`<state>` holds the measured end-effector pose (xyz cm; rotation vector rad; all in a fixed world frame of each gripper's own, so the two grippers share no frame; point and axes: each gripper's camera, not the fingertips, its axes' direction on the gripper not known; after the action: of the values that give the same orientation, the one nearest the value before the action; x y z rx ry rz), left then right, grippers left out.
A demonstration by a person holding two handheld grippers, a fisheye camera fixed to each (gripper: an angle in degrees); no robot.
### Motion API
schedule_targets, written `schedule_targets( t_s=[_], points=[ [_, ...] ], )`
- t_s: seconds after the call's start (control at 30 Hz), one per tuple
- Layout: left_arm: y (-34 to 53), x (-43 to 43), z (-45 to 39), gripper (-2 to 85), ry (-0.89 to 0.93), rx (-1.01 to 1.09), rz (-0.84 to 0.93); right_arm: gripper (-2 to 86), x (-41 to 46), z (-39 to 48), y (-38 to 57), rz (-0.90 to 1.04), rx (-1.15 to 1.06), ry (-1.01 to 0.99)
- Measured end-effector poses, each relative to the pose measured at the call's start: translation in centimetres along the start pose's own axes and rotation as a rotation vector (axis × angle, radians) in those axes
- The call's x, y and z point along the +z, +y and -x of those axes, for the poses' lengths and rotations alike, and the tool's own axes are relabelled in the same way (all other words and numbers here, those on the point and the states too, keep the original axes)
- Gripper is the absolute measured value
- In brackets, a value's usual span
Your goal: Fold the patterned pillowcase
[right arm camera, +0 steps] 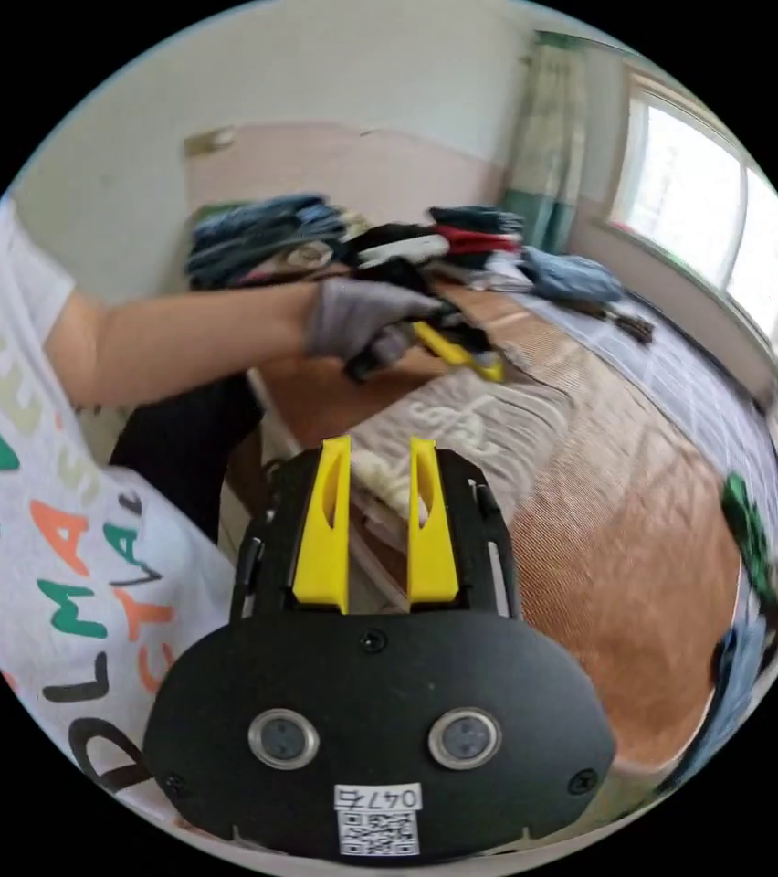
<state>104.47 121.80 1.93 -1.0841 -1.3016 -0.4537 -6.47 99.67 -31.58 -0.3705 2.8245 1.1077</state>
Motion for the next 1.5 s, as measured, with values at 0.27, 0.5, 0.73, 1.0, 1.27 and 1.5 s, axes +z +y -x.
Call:
schedule_targets(
  t_s=[0.27, 0.5, 0.73, 1.0, 1.27, 1.5],
  points=[
    [6.2, -1.9, 4.9, 5.2, 0.122, -0.005, -0.118, 9.4, 0.2, -10.9, 9.7, -0.005, 0.694, -0.149],
    [13.3, -8.5, 10.0, 5.1, 0.080, -0.066, -0.309, 4.0, -1.1, -13.3, 7.5, -0.016, 0.637, -0.137],
    [23.1, -14.9, 12.6, 5.1, -0.047, -0.235, -0.525, 10.8, -4.5, -9.3, -2.4, -0.016, 0.312, 0.101],
    [28.5, -19.5, 10.5, 5.2, -0.040, -0.224, -0.562, 11.6, 1.8, 5.7, -7.0, 0.008, -0.117, 0.265],
    [32.7, -22.3, 10.9, 5.3, -0.034, -0.219, -0.634, 5.1, 0.7, 8.6, -7.9, 0.013, -0.232, 0.448],
    [31.8, -28.4, 11.1, 5.3, 0.063, -0.062, -0.698, 1.5, -2.0, 4.8, -9.6, 0.007, -0.137, 0.399]
  ],
)
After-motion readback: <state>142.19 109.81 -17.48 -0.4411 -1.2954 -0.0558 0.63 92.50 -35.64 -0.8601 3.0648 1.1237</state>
